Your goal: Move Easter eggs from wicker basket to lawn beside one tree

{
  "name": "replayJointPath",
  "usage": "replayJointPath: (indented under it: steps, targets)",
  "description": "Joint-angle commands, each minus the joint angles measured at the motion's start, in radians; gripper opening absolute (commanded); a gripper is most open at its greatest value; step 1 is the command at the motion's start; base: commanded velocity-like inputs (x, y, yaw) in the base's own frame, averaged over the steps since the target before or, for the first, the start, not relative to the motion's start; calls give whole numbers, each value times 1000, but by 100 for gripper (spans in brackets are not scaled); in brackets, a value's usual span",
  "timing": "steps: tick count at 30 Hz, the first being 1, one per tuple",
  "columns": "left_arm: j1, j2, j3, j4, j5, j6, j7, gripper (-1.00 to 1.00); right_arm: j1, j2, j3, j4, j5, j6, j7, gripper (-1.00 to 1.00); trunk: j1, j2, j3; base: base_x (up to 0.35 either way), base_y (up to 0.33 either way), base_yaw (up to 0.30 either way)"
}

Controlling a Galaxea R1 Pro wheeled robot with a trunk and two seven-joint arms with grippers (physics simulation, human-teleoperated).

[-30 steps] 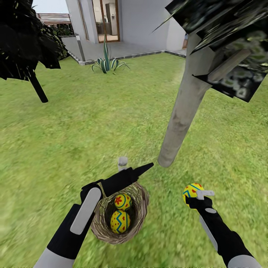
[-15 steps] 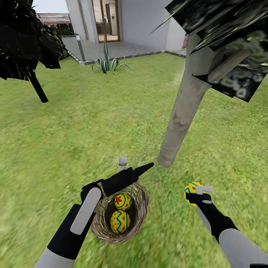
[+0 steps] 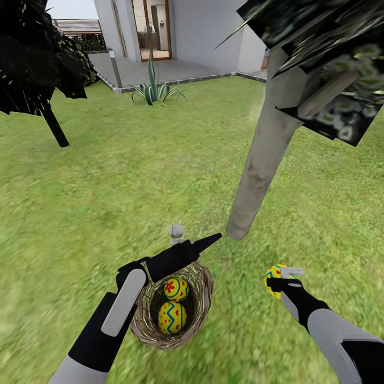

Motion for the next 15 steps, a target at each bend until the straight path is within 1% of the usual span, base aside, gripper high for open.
replayJointPath:
  steps: [1,8,11,15]
  targets:
    - [0,-1,1,0,6,7,1,100,0,0,5,-2,-7,6,-5,-100,0,0,-1,0,0,0]
    - [0,-1,-1,0,6,6,-1,100,0,-1,5,-2,-9,7,-5,-100,0,0,-1,0,0,0]
    - [0,-1,-1,1,6,6,-1,100,1,-2,5,-3,-11,3,-11,-100,11,-21,-10,0,0,0]
    - [0,-1,-1,1,6,6,-1,100,1,-1,6,-5,-2,4,-12,-100,27,-49,-23,0,0,0]
